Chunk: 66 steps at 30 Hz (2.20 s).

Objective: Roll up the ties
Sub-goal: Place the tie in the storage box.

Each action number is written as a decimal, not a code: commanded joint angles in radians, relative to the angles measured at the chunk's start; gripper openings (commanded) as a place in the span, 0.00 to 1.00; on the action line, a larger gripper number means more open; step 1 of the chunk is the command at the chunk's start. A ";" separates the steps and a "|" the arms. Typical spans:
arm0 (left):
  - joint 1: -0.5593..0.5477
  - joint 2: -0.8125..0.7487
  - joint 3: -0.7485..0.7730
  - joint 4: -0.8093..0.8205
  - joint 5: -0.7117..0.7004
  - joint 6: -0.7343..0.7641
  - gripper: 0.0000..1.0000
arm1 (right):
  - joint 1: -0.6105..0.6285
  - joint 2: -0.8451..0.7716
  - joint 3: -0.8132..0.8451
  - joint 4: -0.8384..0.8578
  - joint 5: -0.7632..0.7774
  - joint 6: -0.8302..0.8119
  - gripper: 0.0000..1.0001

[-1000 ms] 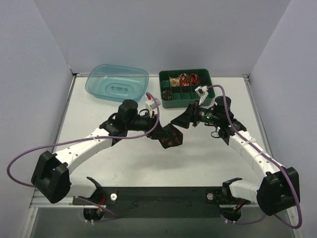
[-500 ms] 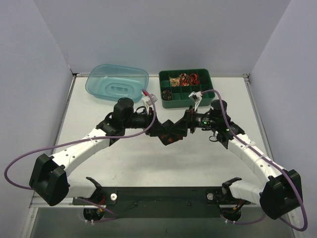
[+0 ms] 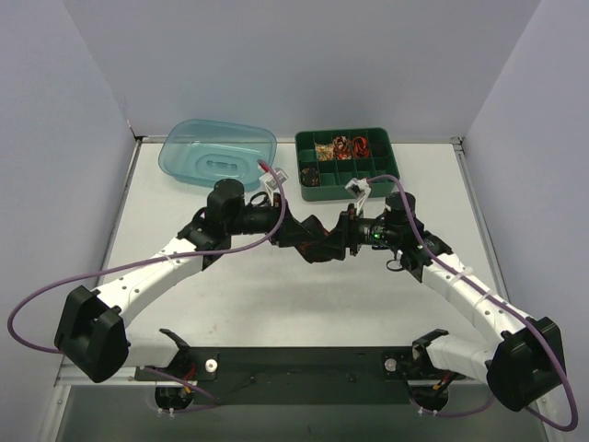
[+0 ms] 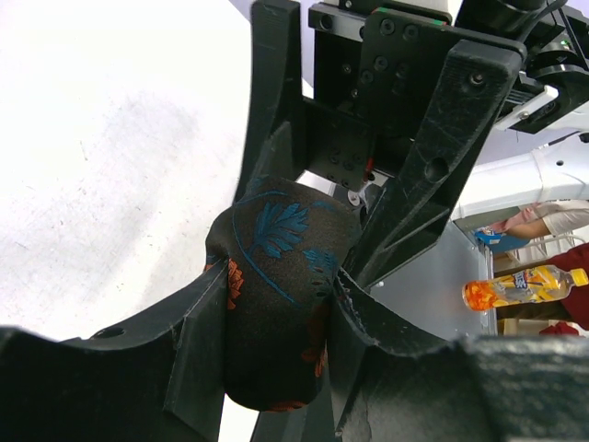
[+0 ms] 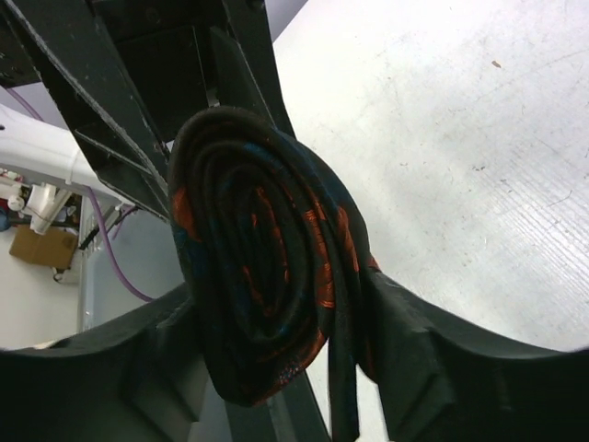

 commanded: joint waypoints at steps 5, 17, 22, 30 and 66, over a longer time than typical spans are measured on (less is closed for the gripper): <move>0.013 -0.040 0.022 0.140 0.039 -0.028 0.00 | 0.004 0.012 0.006 0.059 -0.031 -0.004 0.29; 0.015 -0.043 0.006 0.192 -0.031 -0.062 0.00 | 0.004 0.032 0.045 0.082 -0.067 0.060 0.00; 0.021 -0.055 0.039 0.051 -0.160 -0.007 0.03 | -0.021 0.052 0.085 0.027 0.002 0.059 0.00; 0.052 -0.089 0.124 -0.178 -0.484 -0.002 0.77 | -0.061 0.158 0.201 -0.009 0.065 0.072 0.00; 0.194 0.042 0.132 -0.368 -0.602 0.118 0.93 | -0.174 1.092 1.212 -0.309 0.654 0.034 0.00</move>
